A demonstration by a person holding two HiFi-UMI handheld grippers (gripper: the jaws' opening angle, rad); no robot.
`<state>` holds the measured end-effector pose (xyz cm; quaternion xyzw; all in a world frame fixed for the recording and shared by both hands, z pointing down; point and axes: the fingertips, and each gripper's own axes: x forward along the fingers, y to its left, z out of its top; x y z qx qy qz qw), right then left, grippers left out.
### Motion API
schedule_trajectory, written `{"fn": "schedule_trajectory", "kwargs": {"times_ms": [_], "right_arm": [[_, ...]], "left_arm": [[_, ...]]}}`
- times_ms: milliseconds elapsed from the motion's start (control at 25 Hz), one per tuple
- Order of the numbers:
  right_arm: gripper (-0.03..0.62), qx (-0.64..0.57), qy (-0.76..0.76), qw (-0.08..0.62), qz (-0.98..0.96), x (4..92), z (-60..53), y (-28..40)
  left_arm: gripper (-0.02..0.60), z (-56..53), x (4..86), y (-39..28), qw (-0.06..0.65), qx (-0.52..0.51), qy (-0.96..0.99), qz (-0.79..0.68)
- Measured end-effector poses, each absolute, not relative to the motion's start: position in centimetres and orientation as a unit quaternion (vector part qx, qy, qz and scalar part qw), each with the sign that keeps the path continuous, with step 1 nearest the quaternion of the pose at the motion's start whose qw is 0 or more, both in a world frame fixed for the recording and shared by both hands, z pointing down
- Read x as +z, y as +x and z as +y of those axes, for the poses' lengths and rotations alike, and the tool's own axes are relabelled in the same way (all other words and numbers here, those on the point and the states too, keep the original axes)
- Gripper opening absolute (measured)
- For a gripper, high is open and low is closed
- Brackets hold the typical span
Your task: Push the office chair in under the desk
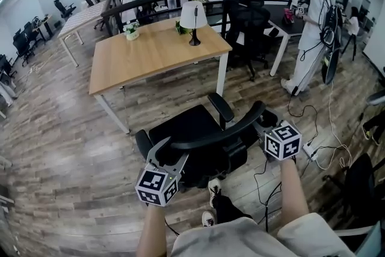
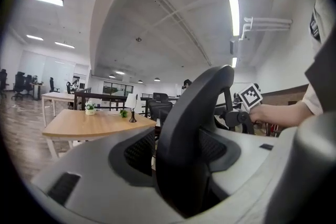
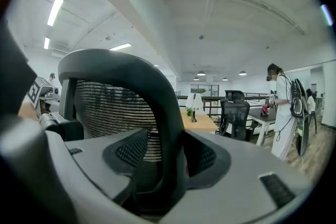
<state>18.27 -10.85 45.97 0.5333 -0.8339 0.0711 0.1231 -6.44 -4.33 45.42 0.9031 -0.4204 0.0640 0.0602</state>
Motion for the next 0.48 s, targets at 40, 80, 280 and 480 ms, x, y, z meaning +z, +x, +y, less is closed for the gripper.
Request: {"fn": "schedule_trajectory", "kwargs": {"times_ms": [40,80,280,480], "right_arm": [[0.242,0.071,0.531,0.122,-0.835,46.0,-11.2,18.2],[0.242,0.071,0.53,0.121,-0.836,45.9,-11.5,18.2],[0.238,0.068,0.531,0.109,-0.838,46.1,-13.4,18.1],[0.244,0.073,0.534,0.105,-0.836,46.3,-15.7,18.2]], "left_arm": [[0.262,-4.7,45.4,-6.5,0.064,0.059,0.905,-0.417],[0.261,-4.9,45.4,-6.4,0.067,0.055,0.906,-0.414],[0.259,-6.3,45.7,-6.1,0.071,0.05,0.915,-0.394],[0.202,-7.8,45.4,-5.9,0.068,0.062,0.921,-0.379]]}}
